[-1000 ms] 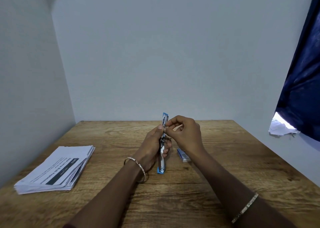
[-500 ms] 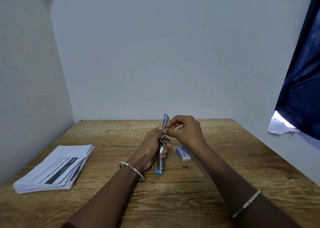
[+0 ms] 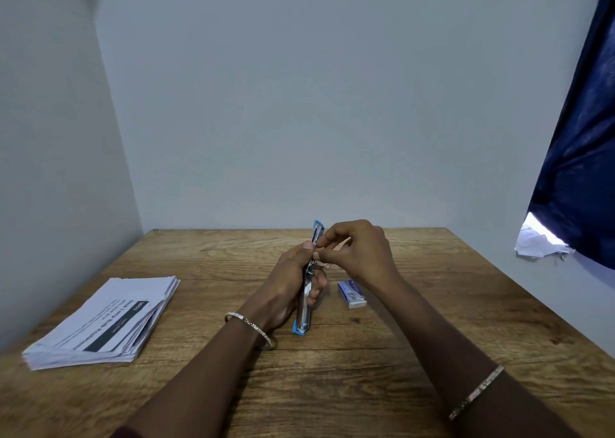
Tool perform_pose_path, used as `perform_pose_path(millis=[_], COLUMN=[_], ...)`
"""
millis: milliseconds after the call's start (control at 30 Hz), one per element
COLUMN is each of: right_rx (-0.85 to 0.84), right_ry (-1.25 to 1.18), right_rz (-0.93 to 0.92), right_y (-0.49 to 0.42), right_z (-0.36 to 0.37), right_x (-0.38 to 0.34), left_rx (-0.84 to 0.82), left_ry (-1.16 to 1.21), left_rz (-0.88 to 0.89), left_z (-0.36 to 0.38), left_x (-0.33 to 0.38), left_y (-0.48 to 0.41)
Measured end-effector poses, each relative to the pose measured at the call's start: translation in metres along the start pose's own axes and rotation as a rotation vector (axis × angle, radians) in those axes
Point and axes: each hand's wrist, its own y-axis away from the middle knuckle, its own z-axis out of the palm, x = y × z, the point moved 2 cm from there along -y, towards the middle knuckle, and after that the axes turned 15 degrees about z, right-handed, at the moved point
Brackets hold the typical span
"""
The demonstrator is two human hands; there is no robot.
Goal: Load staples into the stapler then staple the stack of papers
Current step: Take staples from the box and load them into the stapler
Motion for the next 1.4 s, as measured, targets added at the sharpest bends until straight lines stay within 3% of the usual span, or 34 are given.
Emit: perform_pose_path(millis=[500,667,900,1133,1400], right_rx=[-0.254,-0.217,-0.074,0.000,0.059], right_ry=[-0.106,-0.142,-0.298,-0.061,0.170], right_rz=[-0.099,-0.115,0.002,-0.030,0.073], right_y=[-0.002,-0.003,-0.008,-0.009,0.014], right_z=[-0.001,0.002,-0.006,-0.029,-0.053], right_x=[0.007,0.010,0.015,0.030,0.067], left_rx=[0.055,0.097,0.179,0.158,0.179], left_ry=[0.022,0.066,0.112,0.251,0.273], left_rz=[-0.110,-0.139,-0.169,-0.206,-0.196], left_z=[0.000,0.000,-0.003,-0.003,0.000], left_x=[0.001,0.003,0.001,-0.002,-0.002], left_y=[0.001,0.002,-0.003,-0.005,-0.004])
